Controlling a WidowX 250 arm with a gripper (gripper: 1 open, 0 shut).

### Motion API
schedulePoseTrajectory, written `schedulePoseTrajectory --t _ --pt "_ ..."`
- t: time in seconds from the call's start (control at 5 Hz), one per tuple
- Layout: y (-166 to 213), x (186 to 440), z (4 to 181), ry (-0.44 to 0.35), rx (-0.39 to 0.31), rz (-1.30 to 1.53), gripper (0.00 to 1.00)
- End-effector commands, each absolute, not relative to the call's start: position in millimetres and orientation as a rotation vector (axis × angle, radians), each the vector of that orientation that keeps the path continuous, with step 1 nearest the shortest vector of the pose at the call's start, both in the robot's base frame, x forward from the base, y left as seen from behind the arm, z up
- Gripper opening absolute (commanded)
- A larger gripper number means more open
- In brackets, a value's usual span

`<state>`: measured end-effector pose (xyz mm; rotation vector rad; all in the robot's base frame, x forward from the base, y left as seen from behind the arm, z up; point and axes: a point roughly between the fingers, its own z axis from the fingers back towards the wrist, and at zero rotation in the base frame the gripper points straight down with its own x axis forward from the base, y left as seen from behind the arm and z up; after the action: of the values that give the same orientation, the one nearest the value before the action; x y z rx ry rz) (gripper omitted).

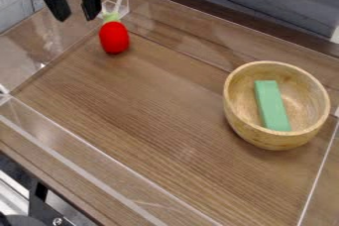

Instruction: Move the red object to the left side of the table

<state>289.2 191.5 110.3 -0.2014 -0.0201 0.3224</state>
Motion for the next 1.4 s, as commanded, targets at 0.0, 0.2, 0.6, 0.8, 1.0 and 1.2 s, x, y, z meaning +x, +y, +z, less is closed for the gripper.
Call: schedulePoseTrajectory --t 0.0,0.2,0.6,0.8,1.0,1.2 --pt "176.1 291.9 137.8 -0.073 -0.169 0.293 1.00" --pt "158.1 297.1 144.7 -0.067 -0.170 0.279 1.00" --pt "127.0 302.5 156.1 -0.031 -0.160 0.189 1.00" --pt "133.8 301.2 160.0 -0.017 -0.149 0.156 0.00" --pt "141.2 304.1 154.9 -0.001 -0.138 0.177 1.00" --pt "157.9 309.1 146.6 0.010 -0.124 0.209 0.00"
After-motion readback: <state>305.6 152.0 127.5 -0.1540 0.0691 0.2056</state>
